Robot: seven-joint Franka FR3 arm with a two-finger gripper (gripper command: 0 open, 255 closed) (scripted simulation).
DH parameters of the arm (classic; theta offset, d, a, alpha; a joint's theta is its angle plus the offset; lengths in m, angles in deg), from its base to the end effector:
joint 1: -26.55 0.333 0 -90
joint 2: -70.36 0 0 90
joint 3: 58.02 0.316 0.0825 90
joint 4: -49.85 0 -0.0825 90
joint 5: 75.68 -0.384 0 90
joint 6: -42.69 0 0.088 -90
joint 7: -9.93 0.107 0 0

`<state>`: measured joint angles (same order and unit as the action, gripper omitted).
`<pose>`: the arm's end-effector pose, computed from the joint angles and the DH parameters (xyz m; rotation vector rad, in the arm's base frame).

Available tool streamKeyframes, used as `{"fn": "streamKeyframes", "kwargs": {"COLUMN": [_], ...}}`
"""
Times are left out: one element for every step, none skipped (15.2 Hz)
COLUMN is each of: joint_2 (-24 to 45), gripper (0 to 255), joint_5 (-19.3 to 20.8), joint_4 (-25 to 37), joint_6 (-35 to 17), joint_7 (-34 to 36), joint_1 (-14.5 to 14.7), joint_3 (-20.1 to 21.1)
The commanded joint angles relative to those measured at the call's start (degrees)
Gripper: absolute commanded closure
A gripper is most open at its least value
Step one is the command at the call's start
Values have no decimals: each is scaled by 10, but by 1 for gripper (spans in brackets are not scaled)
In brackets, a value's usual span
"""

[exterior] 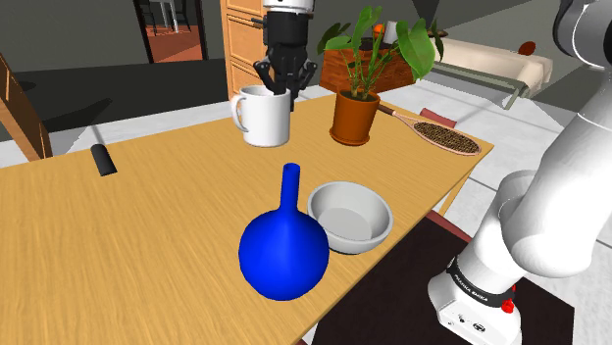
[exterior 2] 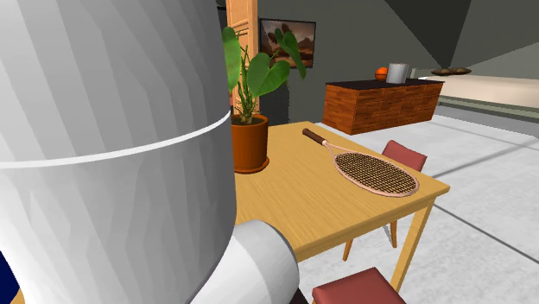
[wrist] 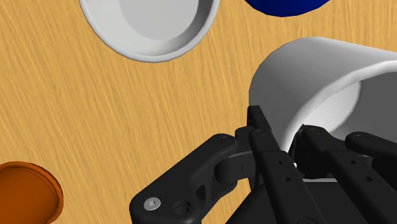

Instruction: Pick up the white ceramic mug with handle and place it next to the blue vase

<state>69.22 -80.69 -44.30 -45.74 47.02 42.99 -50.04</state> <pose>0.4904 0.2339 0.5994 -3.0857 0.3445 0.1743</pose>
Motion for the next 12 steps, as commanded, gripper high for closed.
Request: {"fn": "streamKeyframes", "kwargs": {"joint_2": [-3, -4, -5, -6, -7, -8, -8, -9, -9, -9, -9, -9], "gripper": [255, 255, 255, 255, 255, 255, 255, 255, 255, 255, 255, 255], "joint_5": [0, -1, -1, -1, -1, -1, -1, -1, -2, -2, -2, -2], "joint_4": [-18, -28, -37, -45, -54, -63, -71, -79, -87, -95, -103, -110], "joint_6": [-16, -24, -32, -40, -48, -55, -63, -71, -79, -86, -94, -102], "joint_7": [-1, -2, -3, -3, -4, -5, -5, -6, -7, -7, -8, -8], "joint_1": [0, 0, 0, 0, 0, 0, 0, 0, 0, 0, 0, 0], "joint_3": [0, 0, 0, 0, 0, 0, 0, 0, 0, 0, 0, 1]}}
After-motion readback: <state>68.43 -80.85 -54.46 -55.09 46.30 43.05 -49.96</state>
